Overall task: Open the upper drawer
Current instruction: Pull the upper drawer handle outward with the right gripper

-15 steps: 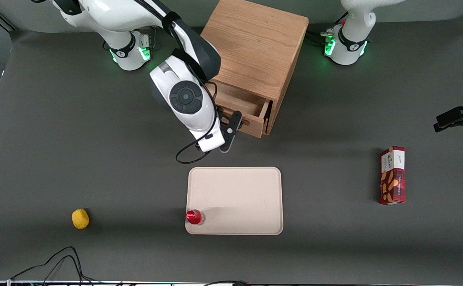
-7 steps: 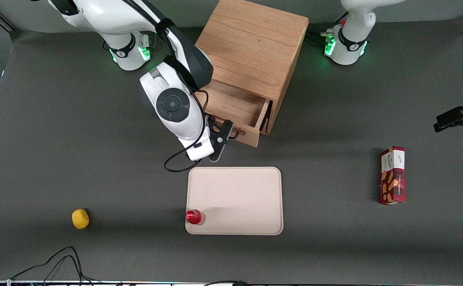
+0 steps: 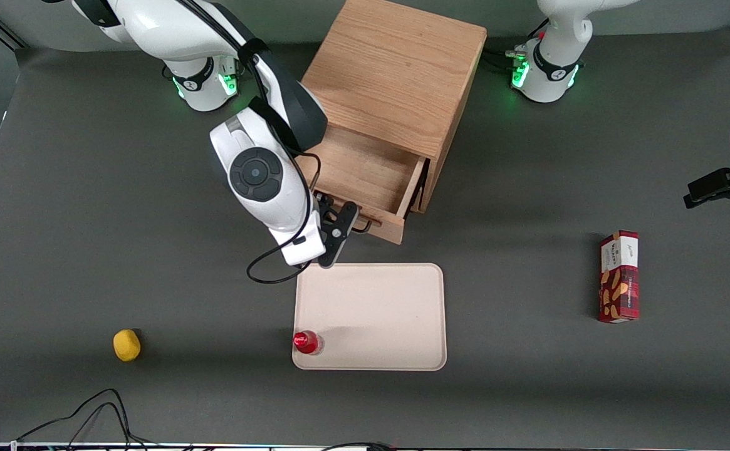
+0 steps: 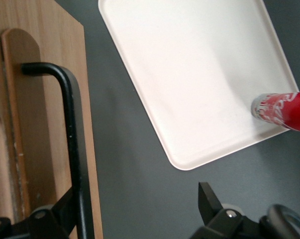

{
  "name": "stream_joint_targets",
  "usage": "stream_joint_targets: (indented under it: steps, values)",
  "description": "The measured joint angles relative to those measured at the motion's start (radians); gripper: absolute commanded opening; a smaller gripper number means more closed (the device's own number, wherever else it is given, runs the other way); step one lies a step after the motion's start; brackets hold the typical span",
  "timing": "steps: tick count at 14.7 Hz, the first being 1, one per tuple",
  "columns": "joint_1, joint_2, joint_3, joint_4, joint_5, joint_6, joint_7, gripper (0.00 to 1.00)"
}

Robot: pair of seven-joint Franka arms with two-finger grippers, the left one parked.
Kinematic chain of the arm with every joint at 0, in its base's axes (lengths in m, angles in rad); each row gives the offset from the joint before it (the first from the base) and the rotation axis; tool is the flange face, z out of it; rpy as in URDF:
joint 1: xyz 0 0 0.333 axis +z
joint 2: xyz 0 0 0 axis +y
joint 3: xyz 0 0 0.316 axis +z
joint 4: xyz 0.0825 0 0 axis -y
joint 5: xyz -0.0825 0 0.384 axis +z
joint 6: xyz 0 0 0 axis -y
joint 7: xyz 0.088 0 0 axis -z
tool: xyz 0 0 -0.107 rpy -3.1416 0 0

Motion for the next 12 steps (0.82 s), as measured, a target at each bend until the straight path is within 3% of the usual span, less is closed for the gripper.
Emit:
stream_joint_targets:
  steps: [12]
  values:
    - [-0.041,0.027,-0.007,0.025,0.001,0.049,-0.005,1.00]
